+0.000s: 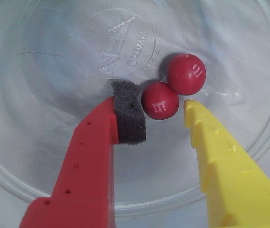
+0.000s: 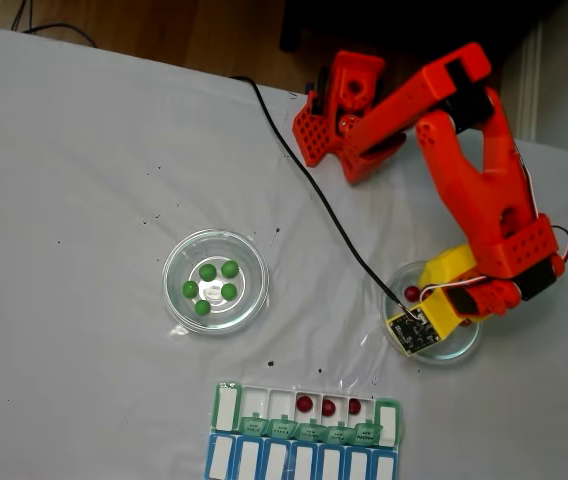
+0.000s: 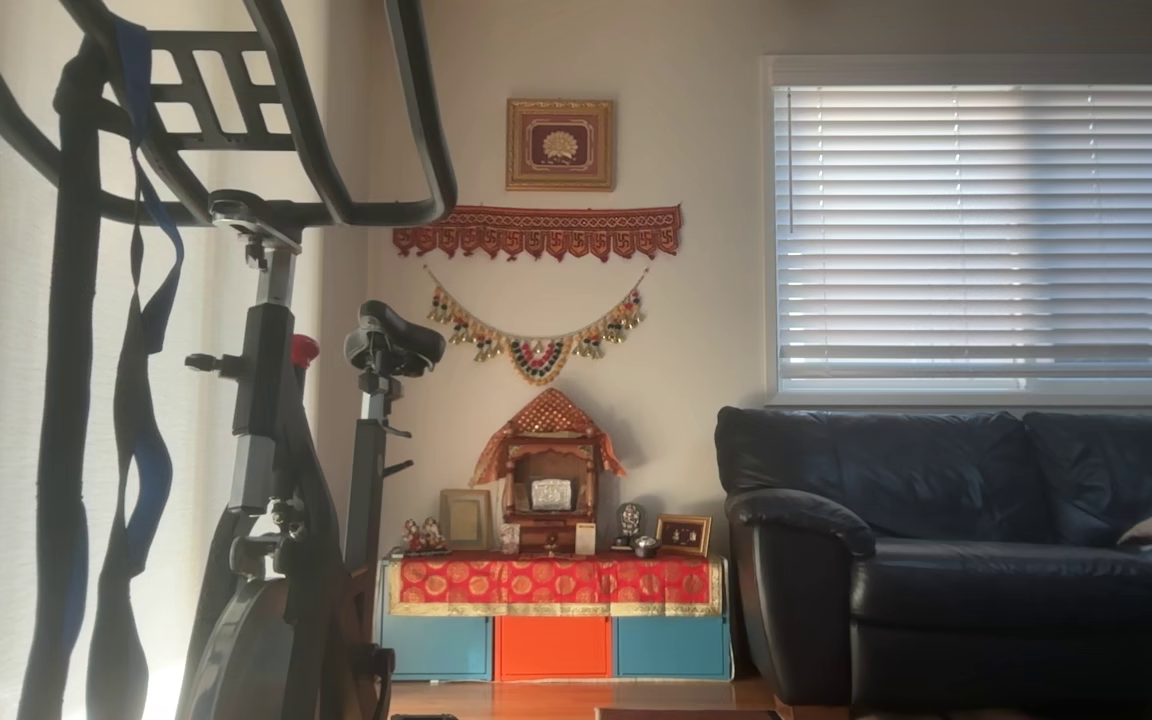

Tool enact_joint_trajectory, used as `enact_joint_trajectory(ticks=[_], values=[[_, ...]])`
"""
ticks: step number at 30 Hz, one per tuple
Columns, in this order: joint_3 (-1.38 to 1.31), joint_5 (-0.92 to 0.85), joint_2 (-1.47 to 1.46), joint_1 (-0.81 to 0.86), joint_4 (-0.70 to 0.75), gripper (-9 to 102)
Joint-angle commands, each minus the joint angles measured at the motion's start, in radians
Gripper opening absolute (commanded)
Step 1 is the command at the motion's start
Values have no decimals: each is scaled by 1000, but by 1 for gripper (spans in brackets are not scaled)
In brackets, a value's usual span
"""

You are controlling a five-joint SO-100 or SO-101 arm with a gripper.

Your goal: Sort medicines into box.

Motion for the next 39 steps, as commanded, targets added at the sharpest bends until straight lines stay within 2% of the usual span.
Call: enact_joint_trajectory(ticks=[1, 39], values=[[3, 0, 8, -46, 6, 16], [18, -5, -6, -57, -12, 16]])
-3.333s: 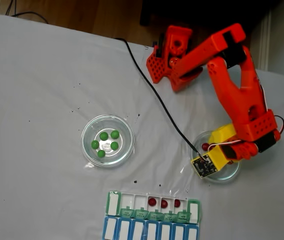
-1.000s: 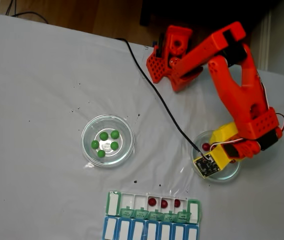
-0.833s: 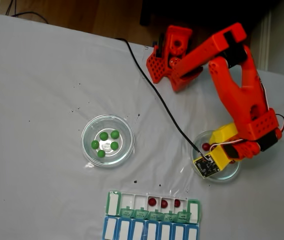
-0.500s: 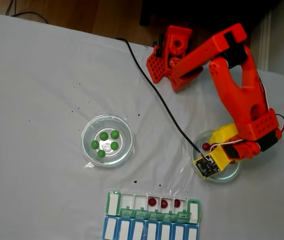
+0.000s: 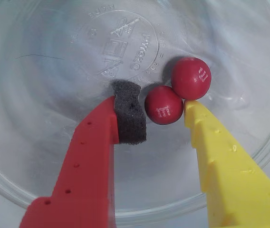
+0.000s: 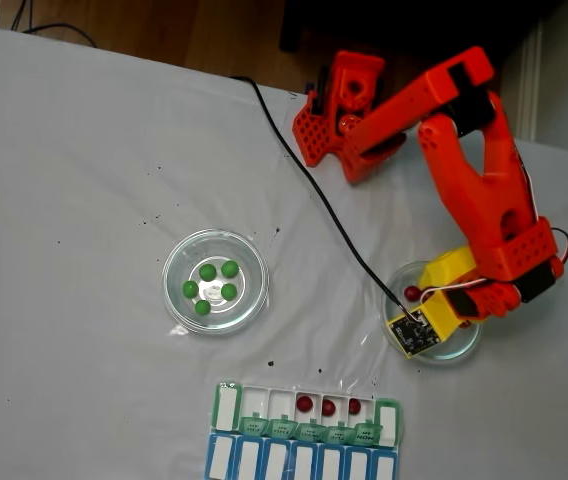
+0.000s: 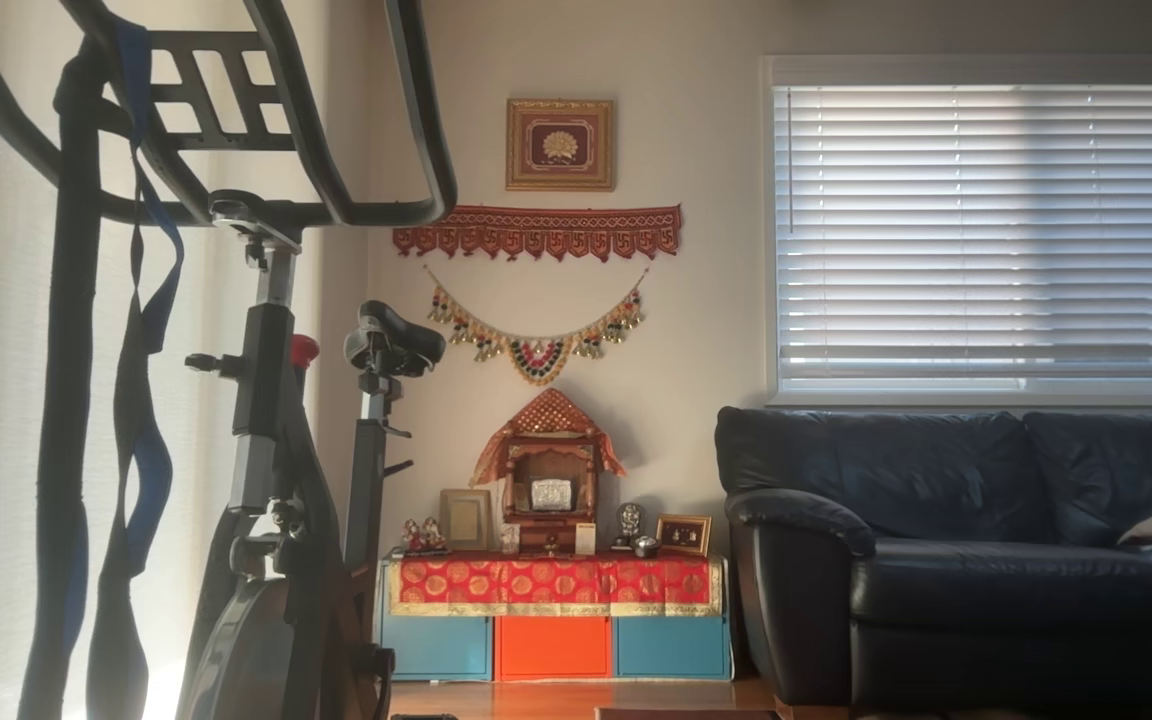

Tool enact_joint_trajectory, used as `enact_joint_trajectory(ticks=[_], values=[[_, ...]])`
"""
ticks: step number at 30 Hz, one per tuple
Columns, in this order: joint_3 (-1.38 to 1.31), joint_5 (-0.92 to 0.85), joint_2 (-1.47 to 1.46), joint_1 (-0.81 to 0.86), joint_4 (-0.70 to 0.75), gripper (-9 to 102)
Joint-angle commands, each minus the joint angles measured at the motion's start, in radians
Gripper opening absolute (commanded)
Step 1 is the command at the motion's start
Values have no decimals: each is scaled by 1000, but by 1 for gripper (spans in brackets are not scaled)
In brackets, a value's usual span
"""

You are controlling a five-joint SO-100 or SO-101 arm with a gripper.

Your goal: Sort medicines into box.

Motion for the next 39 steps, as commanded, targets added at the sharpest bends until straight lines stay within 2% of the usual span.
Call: enact_joint_trajectory(ticks=[1, 24, 30, 39], values=[[5, -5, 21, -52, 2, 16], [17, -9, 12, -64, -9, 15], [23, -12, 14, -69, -14, 5], [41, 2, 43, -74, -34, 2]])
